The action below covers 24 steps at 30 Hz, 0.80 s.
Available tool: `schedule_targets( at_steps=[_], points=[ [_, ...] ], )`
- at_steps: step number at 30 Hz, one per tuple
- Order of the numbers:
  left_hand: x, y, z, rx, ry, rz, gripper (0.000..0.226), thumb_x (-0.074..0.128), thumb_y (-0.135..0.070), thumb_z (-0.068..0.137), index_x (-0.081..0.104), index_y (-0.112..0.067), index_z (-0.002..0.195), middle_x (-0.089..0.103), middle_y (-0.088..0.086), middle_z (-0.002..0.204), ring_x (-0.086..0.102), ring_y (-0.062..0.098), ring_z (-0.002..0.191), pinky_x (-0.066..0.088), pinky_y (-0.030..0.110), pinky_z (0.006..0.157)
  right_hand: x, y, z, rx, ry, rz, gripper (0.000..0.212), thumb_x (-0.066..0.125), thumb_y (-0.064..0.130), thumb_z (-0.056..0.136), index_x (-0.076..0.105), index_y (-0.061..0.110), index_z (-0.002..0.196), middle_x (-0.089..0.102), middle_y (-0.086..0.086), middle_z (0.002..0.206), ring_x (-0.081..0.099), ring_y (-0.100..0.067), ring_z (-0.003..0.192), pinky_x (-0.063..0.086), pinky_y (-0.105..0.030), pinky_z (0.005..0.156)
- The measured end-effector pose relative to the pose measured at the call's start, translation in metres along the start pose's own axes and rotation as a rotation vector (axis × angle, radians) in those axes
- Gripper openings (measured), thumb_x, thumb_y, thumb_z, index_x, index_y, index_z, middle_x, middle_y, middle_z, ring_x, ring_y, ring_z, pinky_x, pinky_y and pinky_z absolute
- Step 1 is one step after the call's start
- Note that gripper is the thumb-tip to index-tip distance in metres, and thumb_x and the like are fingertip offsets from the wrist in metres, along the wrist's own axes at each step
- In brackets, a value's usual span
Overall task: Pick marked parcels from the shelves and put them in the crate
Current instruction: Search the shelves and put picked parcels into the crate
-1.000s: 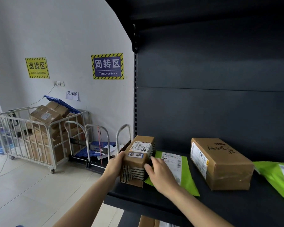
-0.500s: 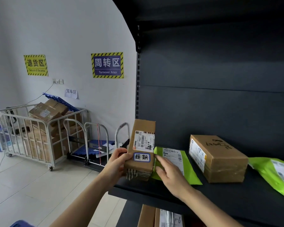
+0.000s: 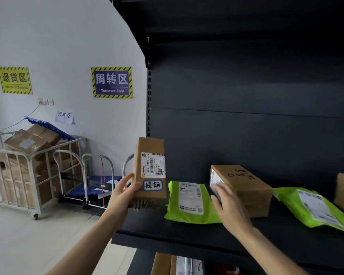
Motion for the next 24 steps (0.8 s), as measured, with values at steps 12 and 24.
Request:
schedule_targets(
  at_steps=[12, 24],
  points=[
    [0.088, 0.02, 0.013, -0.031, 0.108, 0.059, 0.089, 0.07, -0.051, 0.044, 0.055, -0.023, 0.127, 0.069, 0.01, 0.11, 0.067, 0.026, 0.099, 0.053, 0.04, 0.084, -0.046, -0.079, 0.025, 0.53, 0.162, -0.381, 0.088, 0.04, 0.08, 0.071, 0.028, 0.03, 0.142, 0.031, -0.016, 0.143, 0.03, -0.039, 0.13, 0.034, -0.044, 0.102],
    [0.116, 0.043, 0.005, -0.136, 0.131, 0.066, 0.08, 0.074, -0.054, 0.05, 0.056, -0.029, 0.124, 0.068, 0.007, 0.114, 0.066, 0.027, 0.102, 0.051, 0.051, 0.094, -0.048, -0.103, -0.036, 0.837, -0.011, 0.908, 0.065, 0.052, 0.066, 0.078, 0.044, 0.027, 0.129, 0.055, -0.003, 0.12, 0.05, -0.023, 0.108, 0.041, -0.045, 0.095]
  ],
)
Point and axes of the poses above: each hand's wrist, its own z-axis towards the middle knuckle, its own x-axis out of the palm, y = z × x, the point moved 5 cm from there along z, towards the middle knuckle
